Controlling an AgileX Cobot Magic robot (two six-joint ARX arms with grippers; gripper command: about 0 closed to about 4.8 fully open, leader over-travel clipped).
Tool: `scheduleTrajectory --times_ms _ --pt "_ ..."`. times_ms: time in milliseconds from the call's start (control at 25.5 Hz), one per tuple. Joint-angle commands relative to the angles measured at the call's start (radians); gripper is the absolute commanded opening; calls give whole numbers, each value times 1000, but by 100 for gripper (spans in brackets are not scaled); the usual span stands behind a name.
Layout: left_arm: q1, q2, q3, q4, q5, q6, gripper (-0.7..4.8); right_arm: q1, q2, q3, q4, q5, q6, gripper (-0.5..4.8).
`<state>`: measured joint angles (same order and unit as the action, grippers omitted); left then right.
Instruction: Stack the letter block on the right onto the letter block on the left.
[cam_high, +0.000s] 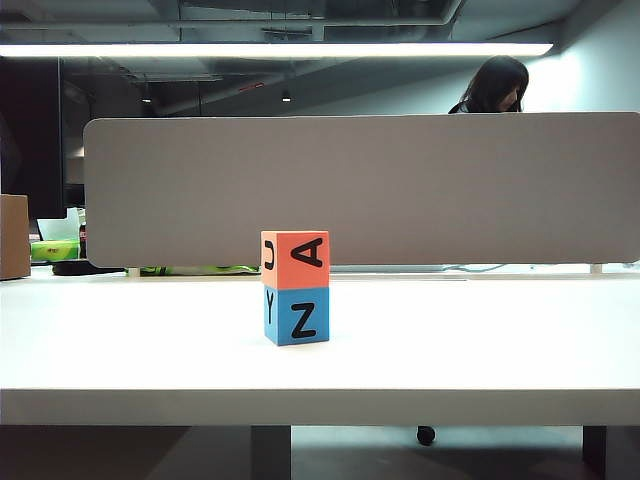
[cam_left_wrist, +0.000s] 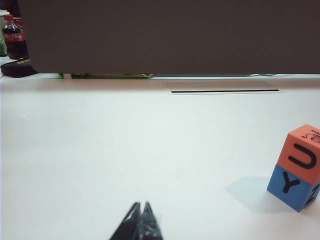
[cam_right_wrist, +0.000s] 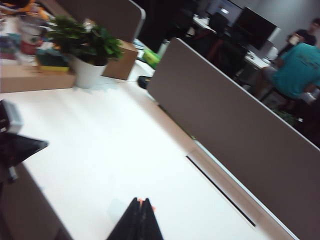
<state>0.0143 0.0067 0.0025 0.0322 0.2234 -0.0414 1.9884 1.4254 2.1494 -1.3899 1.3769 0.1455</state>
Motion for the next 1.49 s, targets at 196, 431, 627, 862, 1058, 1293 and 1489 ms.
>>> scheduleTrajectory --times_ms 196,431,627,862,1058,1293,1489 --pt "-2 0 5 -21 -1 2 -5 -69 -9 -10 3 -371 -27 -6" --pt "-2 0 5 -24 2 2 -5 -352 1 -15 40 -959 -166 -5" --pt "-2 0 5 -24 2 2 -5 -465 20 -15 39 -1101 -202 58" --pt "-2 0 5 -24 1 2 -5 -509 48 -15 105 -1055 -200 54" --pt "-2 0 5 -24 1 2 -5 -560 83 -15 290 -1013 -274 54" --pt "-2 0 5 -24 1 2 -5 -802 81 -106 523 -1294 -417 54" --pt "-2 0 5 -24 1 2 -5 -1076 -94 -401 795 -1585 -406 54"
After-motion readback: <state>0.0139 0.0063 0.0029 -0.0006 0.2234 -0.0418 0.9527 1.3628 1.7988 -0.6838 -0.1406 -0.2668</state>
